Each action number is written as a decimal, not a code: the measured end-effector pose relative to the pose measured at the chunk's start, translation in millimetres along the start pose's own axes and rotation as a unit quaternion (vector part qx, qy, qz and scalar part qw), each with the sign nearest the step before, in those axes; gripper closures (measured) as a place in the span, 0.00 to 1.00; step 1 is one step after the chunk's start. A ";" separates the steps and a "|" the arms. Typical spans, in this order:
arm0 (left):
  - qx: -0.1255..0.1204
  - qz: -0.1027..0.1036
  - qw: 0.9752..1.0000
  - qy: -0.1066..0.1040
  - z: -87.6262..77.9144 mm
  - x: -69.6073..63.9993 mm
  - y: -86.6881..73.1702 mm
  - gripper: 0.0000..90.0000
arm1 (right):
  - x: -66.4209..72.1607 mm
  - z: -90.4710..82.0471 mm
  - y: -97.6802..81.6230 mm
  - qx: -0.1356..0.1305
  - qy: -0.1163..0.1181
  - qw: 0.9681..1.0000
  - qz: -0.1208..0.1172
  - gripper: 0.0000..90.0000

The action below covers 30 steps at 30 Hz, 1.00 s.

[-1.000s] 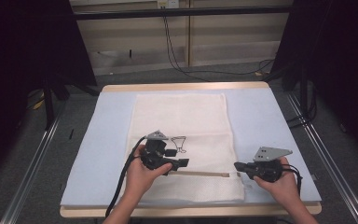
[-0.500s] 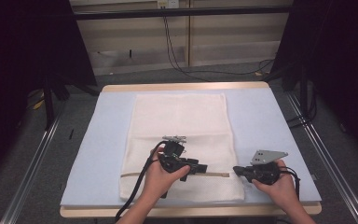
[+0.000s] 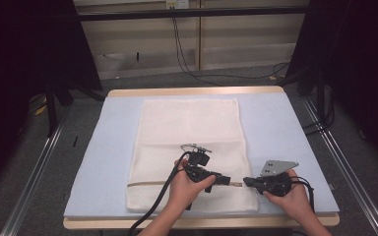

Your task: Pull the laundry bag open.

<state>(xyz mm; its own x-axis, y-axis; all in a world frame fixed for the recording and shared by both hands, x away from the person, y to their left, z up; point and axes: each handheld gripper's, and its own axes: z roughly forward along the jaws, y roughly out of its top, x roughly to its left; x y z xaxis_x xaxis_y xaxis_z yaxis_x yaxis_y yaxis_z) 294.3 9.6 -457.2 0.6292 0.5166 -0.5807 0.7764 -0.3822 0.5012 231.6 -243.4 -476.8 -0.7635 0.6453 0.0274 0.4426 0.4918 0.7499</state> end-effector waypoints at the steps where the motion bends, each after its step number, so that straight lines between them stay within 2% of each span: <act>1: -0.002 -0.010 1.000 0.001 2.2 -0.3 -0.4 0.60 | -0.1 0.5 0.0 0.002 0.000 1.000 -0.001 1.00; 2: 0.005 -0.008 1.000 0.001 3.3 1.1 -0.4 0.62 | -0.1 0.7 -0.3 0.004 0.003 1.000 0.000 1.00; 3: 0.003 -0.019 1.000 -0.002 5.7 0.5 -0.6 0.62 | -0.1 0.9 -0.5 0.004 0.002 1.000 0.000 1.00; 5: 0.007 -0.023 1.000 0.007 9.3 0.2 -0.9 0.64 | -0.2 1.7 -1.2 0.007 0.002 1.000 0.001 1.00; 6: 0.010 -0.019 1.000 0.002 10.7 1.4 -0.7 0.65 | -0.5 2.2 -1.5 0.006 0.002 1.000 0.000 1.00; 10: 0.013 -0.028 1.000 -0.002 17.0 -0.2 0.5 0.65 | 0.0 2.9 -1.9 0.009 0.002 1.000 -0.001 1.00; 11: 0.012 -0.033 0.999 0.000 19.4 -1.3 0.9 0.66 | 0.1 3.0 -2.0 0.009 0.001 1.000 -0.003 1.00; 13: 0.015 -0.044 0.999 -0.010 24.0 -3.4 1.2 0.67 | 0.4 3.3 -2.1 0.009 0.000 1.000 -0.005 1.00; 14: 0.024 -0.038 0.999 -0.002 25.4 -2.9 1.5 0.68 | 0.6 3.3 -2.2 0.009 0.000 1.000 -0.004 1.00; 18: 0.021 -0.053 0.998 -0.004 32.0 -3.8 2.6 0.71 | 0.4 3.4 -2.8 0.006 -0.001 1.000 -0.001 1.00; 21: 0.023 -0.056 0.998 0.003 36.5 -6.7 3.5 0.74 | 0.3 3.4 -3.4 0.006 0.003 1.000 0.003 1.00; 22: 0.026 -0.051 0.998 0.003 37.2 -6.9 4.1 0.75 | 0.4 3.5 -3.5 0.006 0.002 1.000 0.004 1.00; 24: 0.024 -0.062 0.998 0.004 39.6 -7.9 4.4 0.75 | 0.4 3.6 -3.6 0.006 0.002 1.000 0.006 1.00; 28: 0.025 -0.060 0.998 0.014 42.6 -10.8 4.7 0.79 | 0.1 3.6 -3.9 0.005 0.002 1.000 0.008 1.00; 30: 0.026 -0.058 0.998 0.011 45.4 -12.2 5.5 0.80 | -0.5 3.6 -4.4 0.003 0.005 1.000 0.010 1.00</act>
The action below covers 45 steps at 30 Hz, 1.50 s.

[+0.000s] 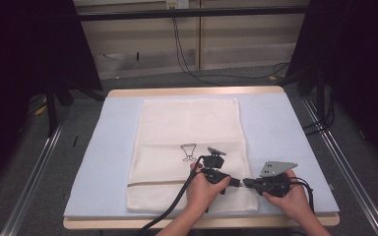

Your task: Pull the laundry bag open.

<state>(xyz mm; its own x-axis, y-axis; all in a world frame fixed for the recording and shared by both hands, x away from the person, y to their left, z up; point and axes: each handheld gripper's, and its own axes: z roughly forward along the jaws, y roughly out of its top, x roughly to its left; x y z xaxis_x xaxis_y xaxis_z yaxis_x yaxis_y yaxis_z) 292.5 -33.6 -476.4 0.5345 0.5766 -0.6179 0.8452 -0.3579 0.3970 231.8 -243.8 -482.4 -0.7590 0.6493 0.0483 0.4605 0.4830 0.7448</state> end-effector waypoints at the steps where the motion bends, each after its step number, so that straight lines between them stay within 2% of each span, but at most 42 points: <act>1: -0.004 -0.002 1.000 0.005 2.1 -1.4 -0.3 0.80 | -0.3 0.1 -0.1 -0.001 0.000 1.000 0.000 1.00; 4: -0.005 -0.002 1.000 -0.004 6.7 -2.5 -0.3 0.83 | -0.3 0.1 -0.3 -0.002 0.000 1.000 0.001 1.00; 8: -0.005 -0.014 1.000 0.000 9.1 -2.1 0.1 0.91 | -0.4 0.3 -0.7 -0.003 -0.001 1.000 0.001 1.00; 10: -0.006 -0.015 1.000 0.004 10.3 -2.5 0.3 0.94 | -0.5 0.3 -0.9 -0.003 -0.001 1.000 0.002 1.00; 11: 0.000 -0.011 1.000 -0.001 10.1 -1.9 0.7 0.94 | -0.6 0.3 -1.0 -0.003 0.000 1.000 0.002 1.00; 13: -0.006 -0.019 1.000 0.004 11.2 -2.6 0.4 0.95 | -0.5 0.1 -1.1 -0.002 -0.001 1.000 0.005 1.00; 15: -0.008 -0.022 1.000 -0.001 11.0 -1.7 0.4 0.95 | -0.5 0.1 -1.1 -0.003 -0.001 1.000 0.003 1.00; 19: -0.001 -0.017 1.000 -0.005 10.2 -0.3 1.1 0.96 | -0.2 0.2 -1.0 -0.002 -0.003 1.000 0.007 1.00; 20: -0.009 -0.035 0.999 -0.009 11.0 -1.7 1.2 0.97 | 0.0 0.4 -1.1 -0.002 -0.003 1.000 0.008 1.00; 22: 0.001 -0.029 1.000 -0.008 9.4 0.3 1.8 0.97 | 2.0 0.4 -0.2 0.001 -0.009 1.000 -0.006 1.00; 23: 0.003 -0.033 0.999 -0.010 9.0 0.8 2.2 0.97 | 2.9 0.4 0.1 0.002 -0.012 1.000 -0.010 1.00; 24: 0.006 -0.030 0.999 -0.013 8.8 1.9 2.4 0.97 | 3.4 0.4 0.2 0.003 -0.013 1.000 -0.012 1.00; 25: 0.001 -0.038 0.999 -0.010 9.3 1.3 2.3 0.97 | 3.6 0.5 0.0 0.002 -0.013 1.000 -0.014 1.00; 27: 0.008 -0.037 0.999 -0.016 7.5 3.1 3.1 0.97 | 3.5 0.7 -0.8 -0.002 -0.012 1.000 -0.012 1.00; 29: 0.006 -0.046 0.999 -0.014 5.4 3.2 3.7 0.97 | 3.2 0.7 -1.2 -0.003 -0.012 1.000 -0.010 1.00; 31: 0.011 -0.032 0.999 -0.013 2.4 4.9 3.6 0.97 | 3.4 0.6 -1.4 -0.003 -0.013 1.000 -0.006 1.00; 33: 0.005 -0.042 0.999 -0.013 2.0 3.9 2.5 0.97 | 3.6 0.6 -1.7 -0.004 -0.013 1.000 -0.006 1.00; 34: 0.009 -0.032 0.999 -0.011 0.3 6.6 2.5 0.97 | 3.9 0.6 -1.9 -0.005 -0.013 1.000 -0.009 1.00; 37: 0.005 -0.038 0.999 -0.014 -2.0 7.5 2.5 0.97 | 4.9 0.5 -1.8 -0.004 -0.016 1.000 -0.013 1.00; 39: 0.011 -0.026 1.000 -0.009 -4.7 9.2 2.6 0.97 | 5.3 0.6 -1.0 -0.002 -0.018 1.000 -0.017 1.00; 40: 0.005 -0.035 0.999 -0.012 -5.0 7.4 2.5 0.97 | 5.3 0.6 -1.0 -0.002 -0.018 1.000 -0.016 1.00; 41: 0.011 -0.025 1.000 -0.011 -6.9 8.6 2.6 0.97 | 5.2 0.6 -1.0 -0.002 -0.018 1.000 -0.015 1.00; 42: 0.006 -0.032 0.999 -0.009 -7.5 8.1 2.7 0.97 | 4.9 0.6 -1.1 -0.003 -0.017 1.000 -0.016 1.00; 43: 0.011 -0.026 1.000 -0.012 -9.1 10.1 2.8 0.97 | 4.7 0.7 -1.3 -0.004 -0.017 1.000 -0.016 1.00; 44: 0.006 -0.036 0.999 -0.019 -8.9 9.5 2.5 0.97 | 4.6 0.7 -1.4 -0.004 -0.016 1.000 -0.016 1.00; 45: 0.010 -0.025 1.000 -0.008 -10.4 11.1 2.4 0.97 | 4.6 0.7 -1.6 -0.004 -0.016 1.000 -0.015 1.00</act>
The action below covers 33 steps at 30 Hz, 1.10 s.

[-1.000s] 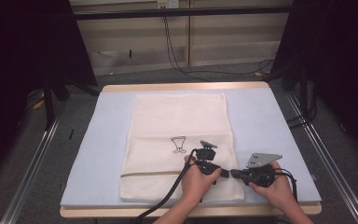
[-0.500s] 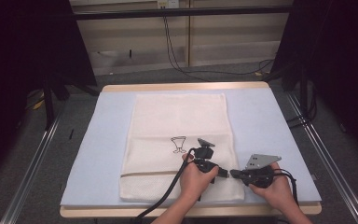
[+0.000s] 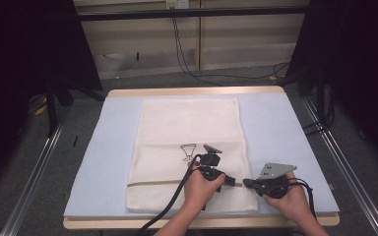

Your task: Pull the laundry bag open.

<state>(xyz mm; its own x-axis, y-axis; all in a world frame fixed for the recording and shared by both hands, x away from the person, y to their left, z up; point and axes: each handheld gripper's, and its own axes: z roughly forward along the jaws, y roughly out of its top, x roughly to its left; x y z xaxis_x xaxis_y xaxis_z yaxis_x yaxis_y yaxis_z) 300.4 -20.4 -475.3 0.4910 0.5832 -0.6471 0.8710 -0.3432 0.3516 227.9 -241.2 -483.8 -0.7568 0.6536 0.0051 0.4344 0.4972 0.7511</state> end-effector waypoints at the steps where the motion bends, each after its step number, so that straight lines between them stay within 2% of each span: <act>1: 0.001 -0.005 1.000 -0.010 -1.1 0.2 -0.5 0.97 | 0.1 0.0 0.0 0.001 0.000 1.000 0.001 1.00; 3: 0.001 0.006 1.000 -0.004 -3.7 2.6 -0.8 0.97 | 0.1 -0.1 0.0 0.001 -0.001 1.000 0.002 1.00; 8: -0.002 -0.009 1.000 -0.010 -10.3 6.2 -1.5 0.97 | -0.3 -0.1 0.0 0.000 0.000 1.000 0.002 1.00; 9: 0.000 -0.002 1.000 0.001 -12.0 7.3 -1.7 0.97 | -0.2 -0.1 -0.1 0.000 0.000 1.000 0.002 1.00; 11: 0.000 -0.004 1.000 -0.009 -14.4 8.5 -2.1 0.97 | -0.2 -0.2 0.0 0.001 -0.001 1.000 0.002 1.00; 13: -0.008 -0.011 1.000 -0.003 -15.9 8.9 -2.7 0.97 | -0.1 -0.1 -0.1 0.000 0.000 1.000 0.002 1.00; 14: 0.003 -0.005 1.000 -0.010 -18.6 11.1 -2.2 0.97 | -0.1 0.0 0.0 0.000 0.000 1.000 0.002 1.00; 15: 0.000 -0.012 1.000 -0.011 -20.0 11.7 -2.3 0.97 | -0.1 0.0 0.0 0.000 0.000 1.000 0.002 1.00; 16: -0.002 -0.010 1.000 -0.002 -21.7 12.9 -2.4 0.97 | 0.0 0.0 -0.1 0.000 0.000 1.000 0.002 1.00; 19: 0.001 -0.010 1.000 -0.010 -27.8 18.3 -3.0 0.97 | 0.1 -0.1 -0.1 0.000 -0.001 1.000 0.004 1.00; 20: -0.003 -0.018 1.000 -0.004 -28.8 18.2 -3.9 0.97 | 0.1 -0.2 0.0 0.001 -0.002 1.000 0.004 1.00; 23: -0.003 -0.022 1.000 -0.015 -34.6 22.3 -4.7 0.97 | -0.2 0.0 -0.1 0.000 0.000 1.000 0.005 1.00; 24: -0.006 -0.026 1.000 -0.011 -35.8 22.3 -5.2 0.97 | -0.1 0.0 0.0 0.000 0.000 1.000 0.005 1.00; 26: -0.004 -0.020 1.000 -0.005 -40.8 25.5 -6.1 0.97 | 0.0 0.0 0.0 0.000 0.000 1.000 0.005 1.00; 28: -0.005 -0.028 1.000 -0.011 -46.2 28.7 -7.4 0.97 | 0.2 -0.2 -0.1 0.001 -0.002 1.000 0.005 1.00; 33: -0.009 -0.031 0.999 -0.004 -63.3 38.4 -11.3 0.97 | -0.6 0.1 -0.5 -0.002 0.003 1.000 0.007 1.00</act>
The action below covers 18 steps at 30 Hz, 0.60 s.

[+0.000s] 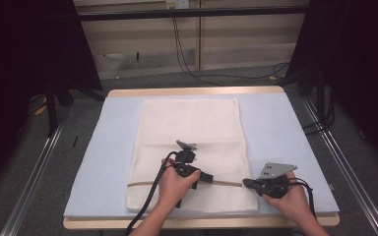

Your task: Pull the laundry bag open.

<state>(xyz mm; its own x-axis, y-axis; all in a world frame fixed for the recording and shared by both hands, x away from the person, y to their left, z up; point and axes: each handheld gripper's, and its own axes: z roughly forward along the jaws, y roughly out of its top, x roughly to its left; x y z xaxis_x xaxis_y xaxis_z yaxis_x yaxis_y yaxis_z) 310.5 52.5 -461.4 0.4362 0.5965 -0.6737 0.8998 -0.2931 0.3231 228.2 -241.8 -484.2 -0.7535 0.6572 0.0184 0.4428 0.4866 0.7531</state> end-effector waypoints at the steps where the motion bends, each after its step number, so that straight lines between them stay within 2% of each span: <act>1: 0.001 -0.004 1.000 -0.001 -3.4 1.7 -0.6 0.97 | -0.1 0.0 0.0 0.000 0.000 1.000 0.000 1.00; 5: -0.004 -0.008 1.000 0.003 -14.8 9.7 -3.5 0.97 | -0.1 0.0 -0.1 0.000 0.000 1.000 0.002 1.00; 6: -0.006 -0.011 1.000 -0.002 -17.3 11.7 -4.6 0.97 | 0.0 0.0 -0.1 0.000 0.000 1.000 0.002 1.00; 9: -0.009 -0.011 1.000 0.005 -25.9 18.2 -7.6 0.97 | 0.2 0.1 0.2 0.001 0.000 1.000 0.001 1.00; 14: -0.012 -0.013 1.000 0.007 -37.9 24.8 -10.3 0.97 | -0.2 0.2 -0.3 -0.002 0.000 1.000 0.006 1.00; 16: -0.014 -0.021 1.000 0.006 -41.8 26.4 -11.1 0.97 | -0.7 0.1 -0.8 -0.004 0.001 1.000 0.006 1.00; 17: -0.013 -0.016 1.000 0.008 -43.6 27.9 -11.2 0.97 | -0.8 0.1 -0.9 -0.004 0.001 1.000 0.005 1.00; 18: -0.016 -0.021 1.000 0.006 -45.3 28.2 -11.7 0.97 | -0.6 0.0 -1.0 -0.004 0.001 1.000 0.007 1.00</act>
<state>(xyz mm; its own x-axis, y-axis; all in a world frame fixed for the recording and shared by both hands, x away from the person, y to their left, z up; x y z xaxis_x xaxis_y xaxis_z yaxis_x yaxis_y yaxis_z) 312.5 106.6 -454.1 0.3980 0.6164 -0.6794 0.9169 -0.2434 0.3164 228.2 -242.7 -485.0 -0.7486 0.6623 0.0298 0.4492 0.4737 0.7575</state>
